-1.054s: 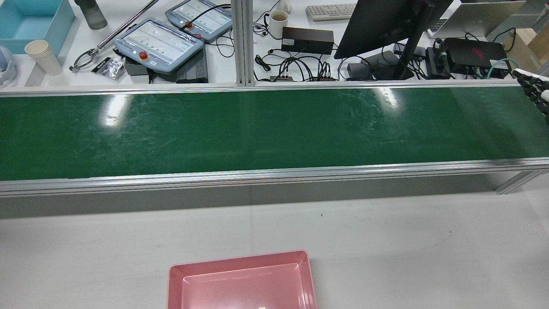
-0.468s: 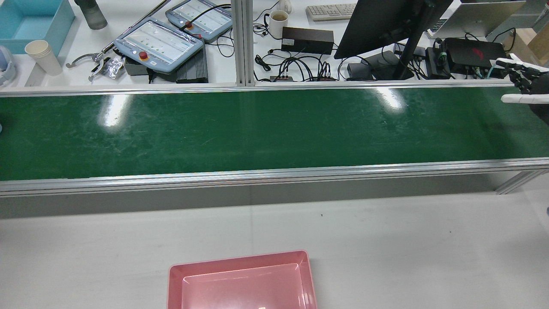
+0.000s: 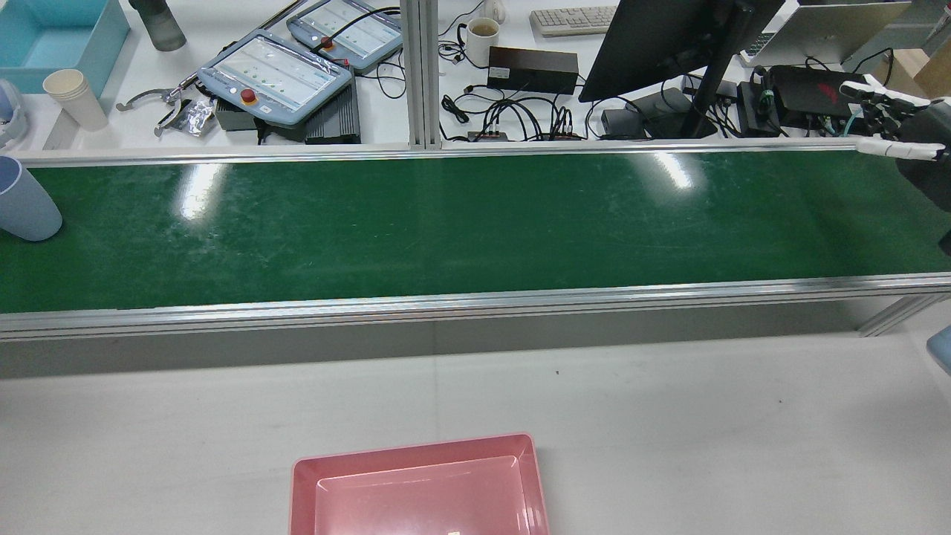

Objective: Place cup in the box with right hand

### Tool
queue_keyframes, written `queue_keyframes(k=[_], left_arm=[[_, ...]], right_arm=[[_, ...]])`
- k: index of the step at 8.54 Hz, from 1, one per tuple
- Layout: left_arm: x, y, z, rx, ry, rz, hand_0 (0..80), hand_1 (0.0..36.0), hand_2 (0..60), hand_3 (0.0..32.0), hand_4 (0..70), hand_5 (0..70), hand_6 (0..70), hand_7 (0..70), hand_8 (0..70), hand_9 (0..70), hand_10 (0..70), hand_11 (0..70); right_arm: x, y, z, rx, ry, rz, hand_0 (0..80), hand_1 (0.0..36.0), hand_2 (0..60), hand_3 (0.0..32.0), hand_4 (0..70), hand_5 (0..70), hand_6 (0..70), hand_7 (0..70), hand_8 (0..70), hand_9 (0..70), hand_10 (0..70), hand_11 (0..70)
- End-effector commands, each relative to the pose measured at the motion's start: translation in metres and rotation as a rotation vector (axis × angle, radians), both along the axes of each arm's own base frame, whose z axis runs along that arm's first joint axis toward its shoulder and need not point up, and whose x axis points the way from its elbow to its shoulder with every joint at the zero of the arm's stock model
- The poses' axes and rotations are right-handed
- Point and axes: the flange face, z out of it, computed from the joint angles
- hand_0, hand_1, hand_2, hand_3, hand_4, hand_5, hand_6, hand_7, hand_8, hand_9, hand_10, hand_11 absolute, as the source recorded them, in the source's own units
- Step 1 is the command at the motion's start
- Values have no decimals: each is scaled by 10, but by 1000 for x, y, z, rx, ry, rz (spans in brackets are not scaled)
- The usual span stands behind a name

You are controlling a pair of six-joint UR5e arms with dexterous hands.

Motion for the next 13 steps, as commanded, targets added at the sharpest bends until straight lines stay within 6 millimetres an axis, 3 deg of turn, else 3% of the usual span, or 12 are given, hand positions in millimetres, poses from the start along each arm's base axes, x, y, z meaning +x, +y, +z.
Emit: queue_keyframes(k=[1, 10, 13], left_arm=[[-1, 0, -1, 1, 0, -1, 0, 0, 0, 0, 0, 0, 0, 0, 0, 0, 0, 0], [-1, 0, 1, -2, 0, -1, 0, 0, 0, 0, 0, 0, 0, 0, 0, 0, 0, 0], [-1, 0, 1, -2, 0, -1, 0, 0, 0, 0, 0, 0, 0, 0, 0, 0, 0, 0]], right_arm=[[-2, -3, -2, 4, -2, -2, 520, 228, 106, 0, 0, 70, 25, 19, 31, 15, 0, 0], [7, -1, -10, 20, -11, 13, 494, 204, 114, 0, 0, 61, 24, 29, 28, 15, 0, 0], [6, 6, -3, 7, -9, 10, 491, 199, 118, 0, 0, 60, 25, 33, 28, 15, 0, 0]])
